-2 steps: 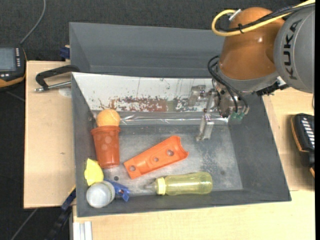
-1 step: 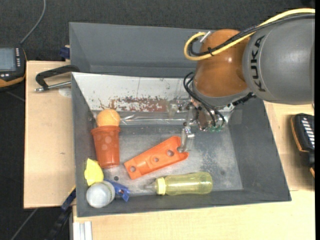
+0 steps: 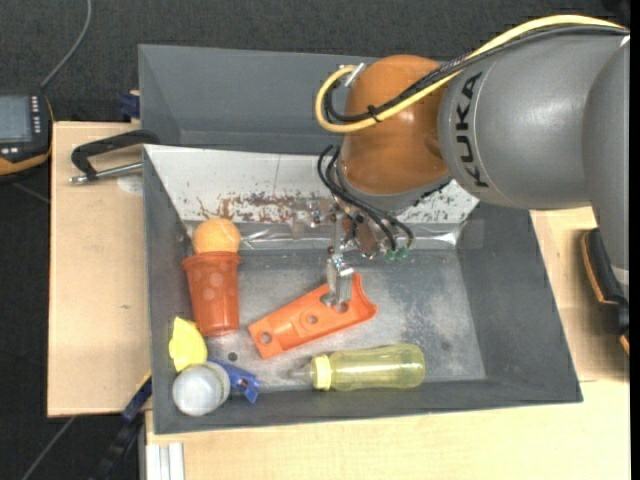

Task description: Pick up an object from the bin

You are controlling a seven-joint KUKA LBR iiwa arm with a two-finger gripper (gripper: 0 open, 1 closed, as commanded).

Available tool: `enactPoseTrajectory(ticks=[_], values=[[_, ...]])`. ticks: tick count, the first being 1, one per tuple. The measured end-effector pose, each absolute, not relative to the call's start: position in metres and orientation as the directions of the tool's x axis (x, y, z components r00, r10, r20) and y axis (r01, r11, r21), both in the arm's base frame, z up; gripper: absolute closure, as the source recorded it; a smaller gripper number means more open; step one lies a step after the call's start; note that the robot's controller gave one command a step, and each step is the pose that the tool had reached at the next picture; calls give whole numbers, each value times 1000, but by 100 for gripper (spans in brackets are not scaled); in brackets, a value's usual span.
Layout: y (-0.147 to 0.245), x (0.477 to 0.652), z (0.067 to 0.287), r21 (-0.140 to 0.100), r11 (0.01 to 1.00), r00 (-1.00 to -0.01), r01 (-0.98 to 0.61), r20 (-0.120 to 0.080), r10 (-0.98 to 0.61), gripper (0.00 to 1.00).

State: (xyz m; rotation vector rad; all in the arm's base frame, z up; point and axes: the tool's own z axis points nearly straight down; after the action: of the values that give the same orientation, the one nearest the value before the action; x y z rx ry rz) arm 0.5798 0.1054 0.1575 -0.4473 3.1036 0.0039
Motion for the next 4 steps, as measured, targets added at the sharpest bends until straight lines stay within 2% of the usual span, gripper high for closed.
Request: enactPoseTrajectory(ticks=[1, 2, 3, 4], values=[[113, 573, 156, 3, 951, -951, -310, -4, -310, 0], [104, 568, 76, -1, 836, -836, -549, -10, -549, 0], [105, 566, 55, -4, 834, -834, -552, -19, -552, 100], [105, 564, 56, -3, 834, -834, -552, -18, -552, 100]])
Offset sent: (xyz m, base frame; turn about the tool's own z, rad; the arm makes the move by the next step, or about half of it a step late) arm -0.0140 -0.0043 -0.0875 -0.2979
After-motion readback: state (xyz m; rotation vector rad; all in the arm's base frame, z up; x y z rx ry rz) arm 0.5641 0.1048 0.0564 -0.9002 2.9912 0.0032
